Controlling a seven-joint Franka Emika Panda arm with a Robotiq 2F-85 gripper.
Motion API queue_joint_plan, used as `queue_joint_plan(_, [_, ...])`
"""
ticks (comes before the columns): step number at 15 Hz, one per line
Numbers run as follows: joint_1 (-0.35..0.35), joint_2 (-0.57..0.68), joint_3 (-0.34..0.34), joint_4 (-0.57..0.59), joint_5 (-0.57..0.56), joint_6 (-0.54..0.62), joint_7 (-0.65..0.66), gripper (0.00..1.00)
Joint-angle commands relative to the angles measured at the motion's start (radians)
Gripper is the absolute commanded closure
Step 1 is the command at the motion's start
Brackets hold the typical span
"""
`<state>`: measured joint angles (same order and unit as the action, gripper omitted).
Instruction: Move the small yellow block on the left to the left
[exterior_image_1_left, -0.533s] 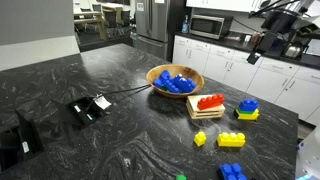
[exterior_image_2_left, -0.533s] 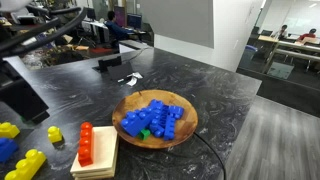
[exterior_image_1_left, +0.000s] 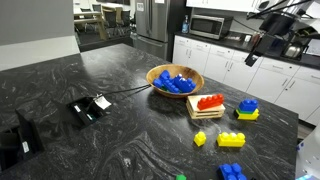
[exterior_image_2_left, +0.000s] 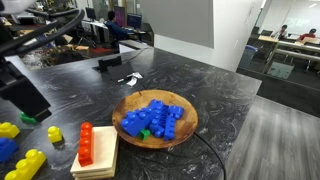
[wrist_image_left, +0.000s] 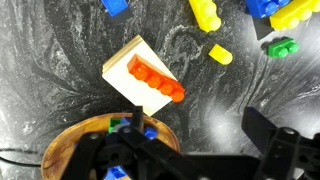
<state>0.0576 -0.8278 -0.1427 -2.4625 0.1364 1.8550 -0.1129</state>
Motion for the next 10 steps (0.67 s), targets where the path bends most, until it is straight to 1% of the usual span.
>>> queue_joint_plan(1, [-0.021,0.003,0.013,0.002,0.013,-0.003,-0.012,0.00])
queue_joint_plan(3, [-0.021,0.003,0.013,0.002,0.012,-0.002,-0.012,0.00])
queue_joint_plan(5, [0.002,0.017,0.043,-0.010,-0.002,-0.010,-0.033,0.00])
queue_joint_plan(10, [0.084,0.109,0.151,-0.061,0.010,0.008,-0.030,0.00])
